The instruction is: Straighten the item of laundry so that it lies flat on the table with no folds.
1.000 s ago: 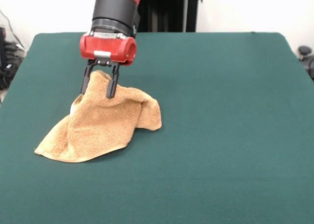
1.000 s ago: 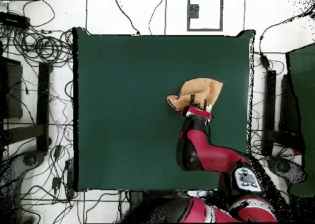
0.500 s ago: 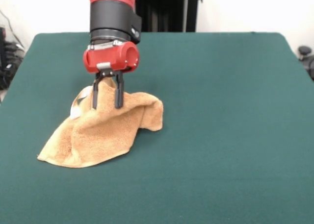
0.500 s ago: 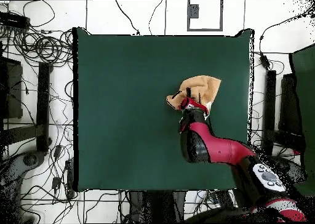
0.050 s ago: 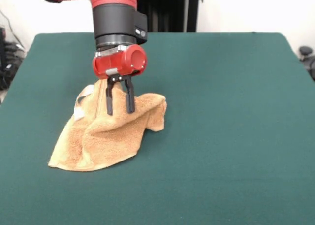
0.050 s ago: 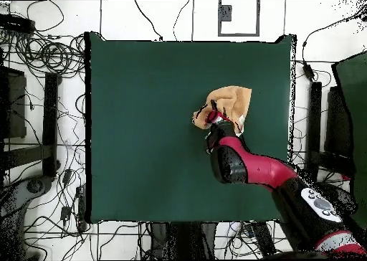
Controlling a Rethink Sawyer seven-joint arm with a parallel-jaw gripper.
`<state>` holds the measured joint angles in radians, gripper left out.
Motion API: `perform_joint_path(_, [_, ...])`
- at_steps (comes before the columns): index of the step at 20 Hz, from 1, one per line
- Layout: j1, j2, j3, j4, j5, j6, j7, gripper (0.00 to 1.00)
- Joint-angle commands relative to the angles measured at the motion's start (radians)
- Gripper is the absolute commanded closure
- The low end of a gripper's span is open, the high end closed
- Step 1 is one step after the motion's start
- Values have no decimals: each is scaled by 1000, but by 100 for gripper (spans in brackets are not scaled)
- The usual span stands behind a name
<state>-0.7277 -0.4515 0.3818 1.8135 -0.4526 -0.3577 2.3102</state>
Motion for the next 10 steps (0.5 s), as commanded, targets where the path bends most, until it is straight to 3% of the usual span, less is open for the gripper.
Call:
perform_joint_path(1, [-38,122,253,118,32,154,188,0])
perform_joint_path(6, [-81,168,305,117,-22,113,161,0])
perform_joint_path(10, [-173,268,411,122,-32,179,151,0])
